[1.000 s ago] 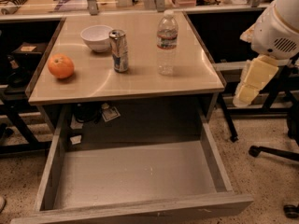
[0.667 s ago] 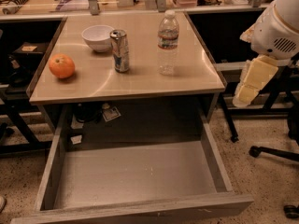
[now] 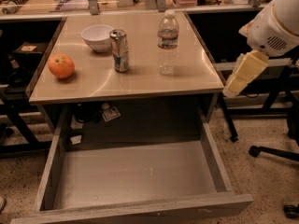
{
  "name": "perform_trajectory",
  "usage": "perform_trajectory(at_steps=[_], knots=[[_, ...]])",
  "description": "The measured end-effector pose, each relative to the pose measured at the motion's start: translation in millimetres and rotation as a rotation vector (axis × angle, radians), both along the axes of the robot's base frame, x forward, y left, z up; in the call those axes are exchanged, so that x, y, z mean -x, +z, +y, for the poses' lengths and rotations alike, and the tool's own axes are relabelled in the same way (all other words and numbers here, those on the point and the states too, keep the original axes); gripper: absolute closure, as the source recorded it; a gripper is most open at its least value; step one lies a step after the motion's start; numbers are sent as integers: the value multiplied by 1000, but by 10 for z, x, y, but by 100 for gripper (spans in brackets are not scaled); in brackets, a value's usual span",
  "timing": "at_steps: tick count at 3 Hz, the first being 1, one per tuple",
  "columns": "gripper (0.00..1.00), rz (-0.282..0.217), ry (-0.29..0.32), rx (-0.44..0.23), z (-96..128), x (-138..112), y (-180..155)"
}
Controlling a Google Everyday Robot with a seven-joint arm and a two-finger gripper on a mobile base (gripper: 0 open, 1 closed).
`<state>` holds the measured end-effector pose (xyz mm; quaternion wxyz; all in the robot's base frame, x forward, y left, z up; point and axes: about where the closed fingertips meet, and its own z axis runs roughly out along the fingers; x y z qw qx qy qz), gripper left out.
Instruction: Place water bottle into top drawer
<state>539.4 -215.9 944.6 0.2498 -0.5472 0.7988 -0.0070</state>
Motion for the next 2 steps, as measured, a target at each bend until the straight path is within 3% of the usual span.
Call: perform_trajectory(at_steps=[1, 2], knots=[[0, -14, -48, -82, 59, -457, -10], [0, -14, -46, -82, 68, -466, -9]])
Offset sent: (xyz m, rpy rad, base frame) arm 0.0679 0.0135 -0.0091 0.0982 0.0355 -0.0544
